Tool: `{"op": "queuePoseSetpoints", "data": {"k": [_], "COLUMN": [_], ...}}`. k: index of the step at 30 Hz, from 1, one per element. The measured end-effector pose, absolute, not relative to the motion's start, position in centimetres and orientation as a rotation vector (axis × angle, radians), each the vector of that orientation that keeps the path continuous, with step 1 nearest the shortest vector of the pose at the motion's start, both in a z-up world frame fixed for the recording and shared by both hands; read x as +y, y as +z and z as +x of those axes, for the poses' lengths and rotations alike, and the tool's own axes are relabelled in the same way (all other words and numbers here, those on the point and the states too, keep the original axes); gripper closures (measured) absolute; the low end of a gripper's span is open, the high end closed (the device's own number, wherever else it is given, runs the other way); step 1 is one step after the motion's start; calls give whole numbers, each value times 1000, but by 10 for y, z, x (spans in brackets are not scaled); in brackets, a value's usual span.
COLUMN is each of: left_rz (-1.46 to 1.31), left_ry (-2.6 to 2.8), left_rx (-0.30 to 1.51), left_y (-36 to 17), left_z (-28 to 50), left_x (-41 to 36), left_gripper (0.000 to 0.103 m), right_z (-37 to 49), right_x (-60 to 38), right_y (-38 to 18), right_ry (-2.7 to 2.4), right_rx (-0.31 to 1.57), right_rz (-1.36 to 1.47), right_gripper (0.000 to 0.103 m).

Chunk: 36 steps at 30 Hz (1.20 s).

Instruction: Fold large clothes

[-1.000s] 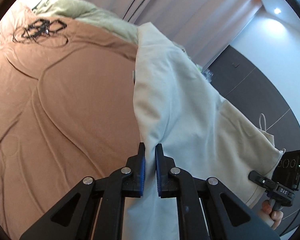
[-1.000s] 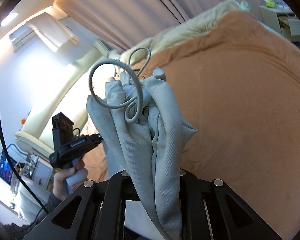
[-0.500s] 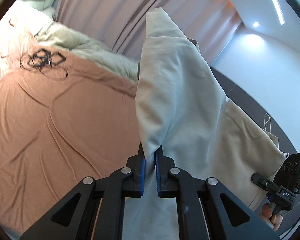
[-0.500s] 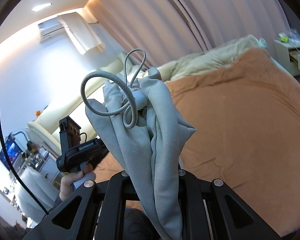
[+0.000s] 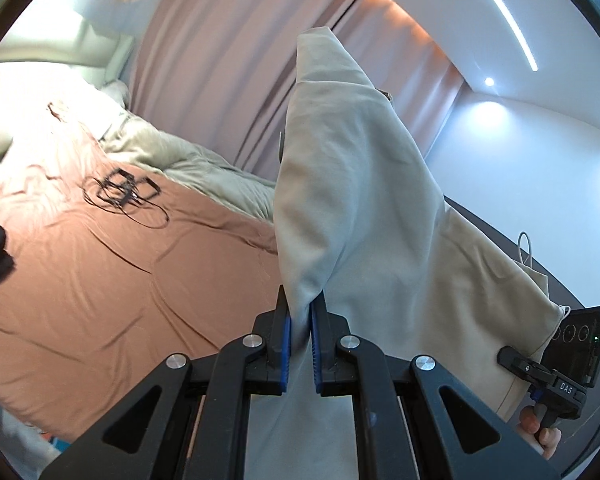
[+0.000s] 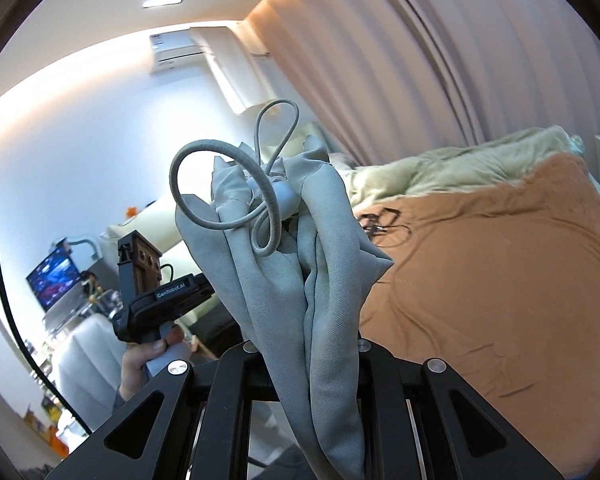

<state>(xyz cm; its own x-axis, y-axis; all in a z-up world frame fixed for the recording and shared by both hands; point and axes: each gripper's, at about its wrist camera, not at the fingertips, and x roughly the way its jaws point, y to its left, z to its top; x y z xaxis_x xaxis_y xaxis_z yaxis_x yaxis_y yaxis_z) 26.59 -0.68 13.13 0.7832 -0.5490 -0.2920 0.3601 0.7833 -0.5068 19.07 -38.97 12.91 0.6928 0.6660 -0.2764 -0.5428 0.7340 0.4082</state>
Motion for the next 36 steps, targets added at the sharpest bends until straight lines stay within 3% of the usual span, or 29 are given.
{"op": "queuePoseSetpoints", "data": {"k": [22,36], "left_rz": [-495,-491], "left_ry": [-340,-189], "left_rx": [323,252], "left_y": [154,154], "left_z": [134,128], "left_x": [146,269], "left_gripper": [93,93], "right_z": [132,181], "right_x": [-238,-118], "right_y": [133,130], "right_ry": [887,1035], "right_rx": [424,424], "right_rz": [210,135], "right_gripper": [90,90]}}
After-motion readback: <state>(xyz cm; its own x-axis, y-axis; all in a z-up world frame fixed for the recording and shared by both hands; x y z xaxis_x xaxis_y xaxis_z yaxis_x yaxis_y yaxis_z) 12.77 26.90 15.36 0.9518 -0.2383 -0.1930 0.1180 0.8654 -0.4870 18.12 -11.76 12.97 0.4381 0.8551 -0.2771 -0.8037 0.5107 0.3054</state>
